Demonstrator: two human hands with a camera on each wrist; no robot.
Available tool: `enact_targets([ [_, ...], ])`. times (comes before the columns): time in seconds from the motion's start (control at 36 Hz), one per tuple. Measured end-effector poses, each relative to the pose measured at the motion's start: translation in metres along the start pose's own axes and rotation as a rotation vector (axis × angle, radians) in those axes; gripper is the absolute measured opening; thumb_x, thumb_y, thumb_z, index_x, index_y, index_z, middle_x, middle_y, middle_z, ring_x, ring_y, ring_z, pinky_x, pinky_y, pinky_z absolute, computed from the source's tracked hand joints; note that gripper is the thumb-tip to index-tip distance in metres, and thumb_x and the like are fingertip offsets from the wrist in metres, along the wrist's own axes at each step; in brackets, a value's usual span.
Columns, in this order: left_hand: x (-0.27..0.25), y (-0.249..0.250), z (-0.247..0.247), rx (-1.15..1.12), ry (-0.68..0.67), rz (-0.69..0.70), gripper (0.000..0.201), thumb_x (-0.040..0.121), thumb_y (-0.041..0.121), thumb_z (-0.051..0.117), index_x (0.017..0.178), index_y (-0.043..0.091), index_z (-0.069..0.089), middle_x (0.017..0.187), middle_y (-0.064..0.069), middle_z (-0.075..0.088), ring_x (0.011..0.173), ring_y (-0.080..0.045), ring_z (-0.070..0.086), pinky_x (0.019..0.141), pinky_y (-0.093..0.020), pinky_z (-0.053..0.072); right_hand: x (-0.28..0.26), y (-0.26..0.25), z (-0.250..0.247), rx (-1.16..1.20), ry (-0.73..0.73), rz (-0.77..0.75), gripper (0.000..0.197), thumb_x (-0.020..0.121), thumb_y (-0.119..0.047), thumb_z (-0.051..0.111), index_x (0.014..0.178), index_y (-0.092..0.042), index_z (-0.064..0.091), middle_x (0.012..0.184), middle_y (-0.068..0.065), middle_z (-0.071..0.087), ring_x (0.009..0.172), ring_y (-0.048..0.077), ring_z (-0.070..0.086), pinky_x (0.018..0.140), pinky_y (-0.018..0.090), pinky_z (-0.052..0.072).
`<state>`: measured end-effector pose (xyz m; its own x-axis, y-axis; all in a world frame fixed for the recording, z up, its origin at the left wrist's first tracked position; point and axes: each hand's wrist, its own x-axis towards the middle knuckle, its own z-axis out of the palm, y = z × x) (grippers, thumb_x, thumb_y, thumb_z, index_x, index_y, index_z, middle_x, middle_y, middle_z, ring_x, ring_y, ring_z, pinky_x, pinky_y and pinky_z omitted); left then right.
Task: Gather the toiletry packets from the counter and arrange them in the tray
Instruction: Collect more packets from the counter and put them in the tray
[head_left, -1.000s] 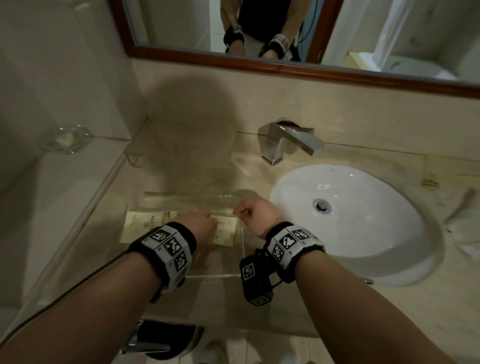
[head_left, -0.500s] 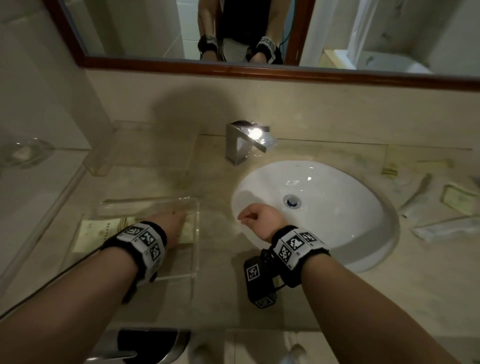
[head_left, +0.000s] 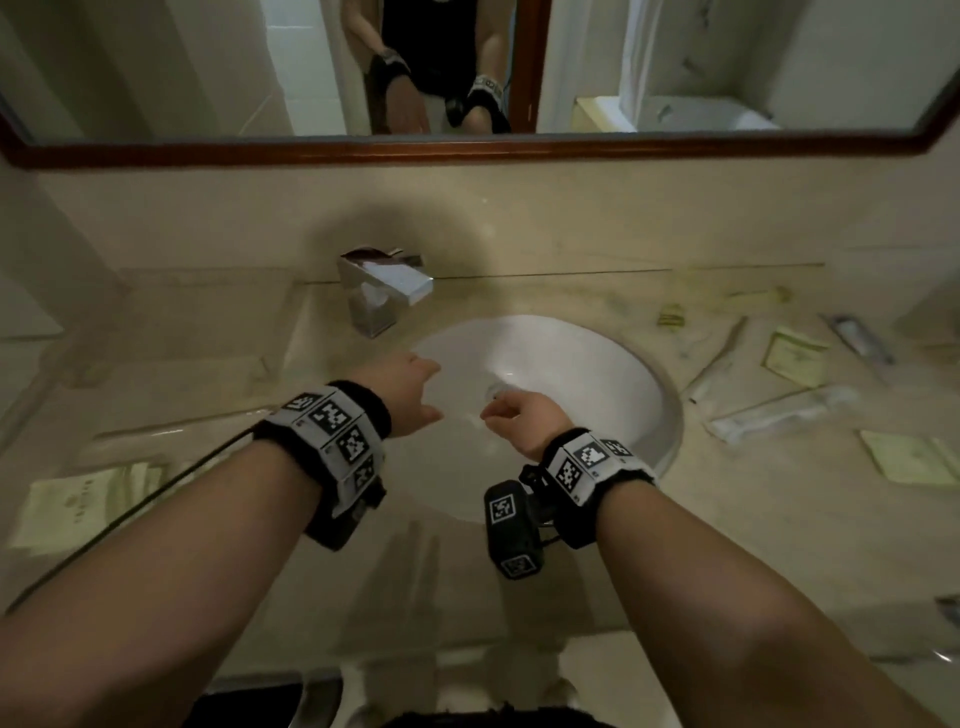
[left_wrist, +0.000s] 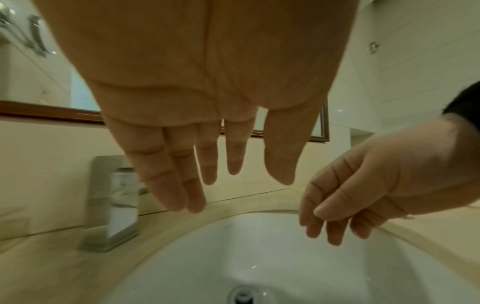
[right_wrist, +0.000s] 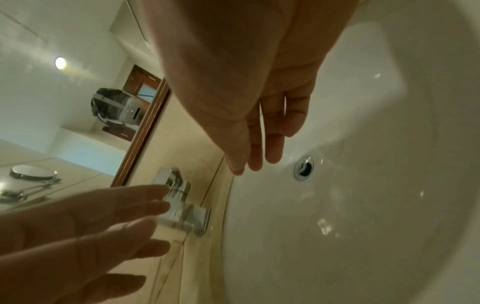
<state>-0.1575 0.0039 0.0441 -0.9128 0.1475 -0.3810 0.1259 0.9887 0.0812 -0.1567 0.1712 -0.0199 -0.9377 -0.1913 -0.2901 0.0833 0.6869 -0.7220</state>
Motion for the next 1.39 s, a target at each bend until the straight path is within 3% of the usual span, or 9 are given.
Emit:
enact_targets([
  [0.17,0.024,0.086,-0.003,0.012,0.019,0.103,0.062,0.09,0.043,0.051,0.144,0.022,0.029,0.15,-0.003,0.031,0.135,-0.023,0.038,0.111,-0.036,0.035,-0.01,0.05,-0.054,0.018,0.075,0.072,0.024,0.092,-0.019,0.057,0.111,-0.009,0.067,0.118,0.01,0.066,0.112,0.027,0.059,0.098,0.033,0.045],
  [0.39,0.048,0.191,0.001,-0.057,-0.028,0.204,0.058,0.092,0.042,0.05,0.143,0.023,0.032,0.15,-0.002,0.032,0.126,-0.022,0.049,0.105,-0.035,0.04,-0.026,0.147,-0.139,-0.009,0.291,0.283,0.024,0.088,-0.019,0.058,0.11,-0.015,0.065,0.117,0.01,0.065,0.109,0.029,0.06,0.092,0.032,0.047],
  [0.58,0.063,0.275,0.011,-0.134,-0.097,0.291,0.058,0.091,0.043,0.051,0.142,0.023,0.034,0.15,-0.002,0.033,0.127,-0.022,0.048,0.108,-0.034,0.038,-0.06,0.242,-0.215,-0.208,0.459,0.649,0.052,0.086,-0.032,0.053,0.136,-0.025,0.04,0.142,0.012,0.037,0.13,0.035,0.036,0.107,0.041,0.031],
  [0.78,0.079,0.323,0.017,-0.149,-0.097,0.317,0.055,0.092,0.043,0.049,0.141,0.023,0.035,0.147,-0.001,0.039,0.125,-0.021,0.049,0.104,-0.033,0.04,-0.091,0.299,-0.247,-0.22,0.418,0.794,0.071,0.084,-0.046,0.055,0.141,-0.012,0.031,0.147,0.014,0.032,0.135,0.035,0.032,0.112,0.044,0.029],
  [0.97,0.084,0.342,0.027,-0.15,-0.126,0.311,0.05,0.092,0.038,0.05,0.137,0.018,0.042,0.147,-0.003,0.04,0.133,-0.022,0.04,0.108,-0.032,0.033,-0.09,0.312,-0.256,-0.257,0.466,0.735,0.033,0.094,-0.017,0.039,0.125,-0.008,0.044,0.13,0.018,0.046,0.116,0.037,0.051,0.094,0.04,0.041],
  [1.14,0.087,0.339,0.031,-0.238,-0.139,0.286,0.052,0.092,0.037,0.052,0.139,0.019,0.039,0.145,-0.003,0.041,0.125,-0.021,0.048,0.104,-0.031,0.037,-0.089,0.296,-0.282,-0.019,0.592,0.72,0.039,0.096,-0.033,0.041,0.125,-0.01,0.053,0.126,0.021,0.056,0.114,0.038,0.053,0.094,0.039,0.042],
  [1.22,0.088,0.332,0.031,-0.347,-0.135,0.255,0.057,0.091,0.037,0.053,0.142,0.02,0.034,0.147,-0.002,0.039,0.128,-0.02,0.048,0.105,-0.031,0.037,-0.087,0.275,-0.288,0.22,0.669,0.575,0.039,0.095,-0.033,0.047,0.123,-0.007,0.058,0.118,0.017,0.06,0.109,0.033,0.056,0.084,0.031,0.04],
  [1.31,0.086,0.322,0.028,-0.47,-0.097,0.228,0.057,0.092,0.038,0.051,0.143,0.019,0.034,0.144,-0.002,0.043,0.124,-0.021,0.051,0.102,-0.032,0.04,-0.089,0.25,-0.283,0.555,0.57,0.41,0.028,0.094,-0.021,0.052,0.114,-0.003,0.06,0.097,0.012,0.063,0.085,0.026,0.058,0.072,0.031,0.044],
  [1.39,0.082,0.31,0.024,-0.588,-0.027,0.206,0.054,0.093,0.038,0.049,0.141,0.019,0.036,0.137,-0.003,0.05,0.12,-0.021,0.053,0.098,-0.033,0.043,-0.089,0.225,-0.27,0.628,0.417,0.312,0.008,0.093,-0.01,0.054,0.093,-0.013,0.061,0.078,0.005,0.061,0.064,0.017,0.054,0.057,0.024,0.041],
])
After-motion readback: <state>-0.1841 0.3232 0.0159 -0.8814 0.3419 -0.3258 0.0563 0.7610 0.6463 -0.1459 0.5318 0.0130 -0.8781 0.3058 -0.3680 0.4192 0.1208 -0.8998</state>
